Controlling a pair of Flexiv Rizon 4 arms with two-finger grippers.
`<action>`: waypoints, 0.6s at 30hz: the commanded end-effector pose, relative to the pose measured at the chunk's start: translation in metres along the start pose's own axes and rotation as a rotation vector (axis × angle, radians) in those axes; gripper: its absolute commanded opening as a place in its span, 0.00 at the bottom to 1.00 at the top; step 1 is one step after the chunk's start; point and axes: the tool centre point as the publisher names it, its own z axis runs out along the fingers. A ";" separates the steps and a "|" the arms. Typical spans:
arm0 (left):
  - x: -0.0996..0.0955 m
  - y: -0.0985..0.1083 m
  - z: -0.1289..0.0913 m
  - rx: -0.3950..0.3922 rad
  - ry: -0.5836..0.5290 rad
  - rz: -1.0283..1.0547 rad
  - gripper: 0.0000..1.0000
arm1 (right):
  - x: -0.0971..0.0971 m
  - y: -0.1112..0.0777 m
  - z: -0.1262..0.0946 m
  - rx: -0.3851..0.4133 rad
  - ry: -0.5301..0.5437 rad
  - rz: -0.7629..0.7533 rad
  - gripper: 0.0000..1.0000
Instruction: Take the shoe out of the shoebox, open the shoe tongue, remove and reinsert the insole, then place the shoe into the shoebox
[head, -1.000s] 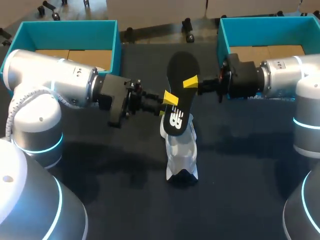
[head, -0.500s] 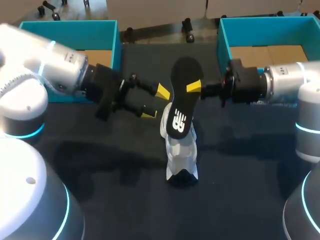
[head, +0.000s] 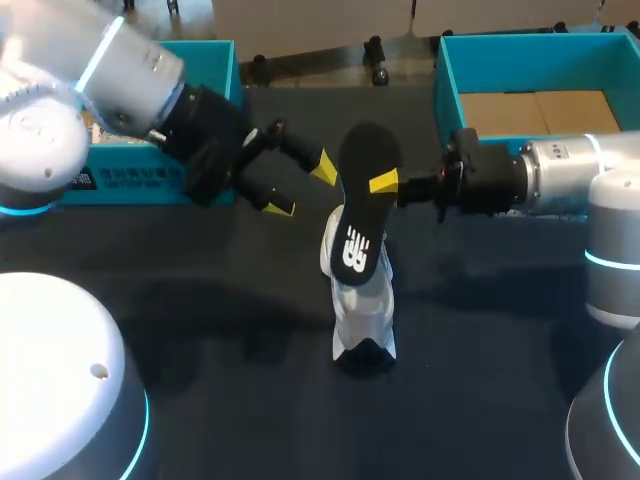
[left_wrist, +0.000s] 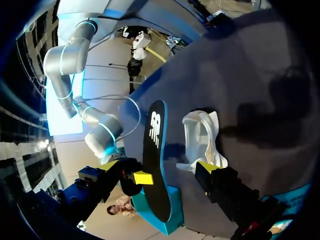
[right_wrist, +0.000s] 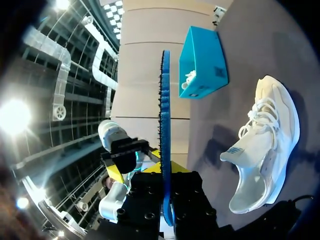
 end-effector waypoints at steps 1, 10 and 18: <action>-0.011 0.015 -0.003 0.023 0.253 -0.007 1.00 | -0.003 0.004 0.005 0.012 -0.002 0.003 0.00; -0.022 0.025 -0.006 0.056 0.426 -0.015 1.00 | -0.005 0.008 0.007 0.029 -0.009 0.006 0.00; -0.035 0.038 -0.010 0.053 0.525 -0.010 1.00 | -0.007 0.010 0.007 0.042 -0.019 0.016 0.00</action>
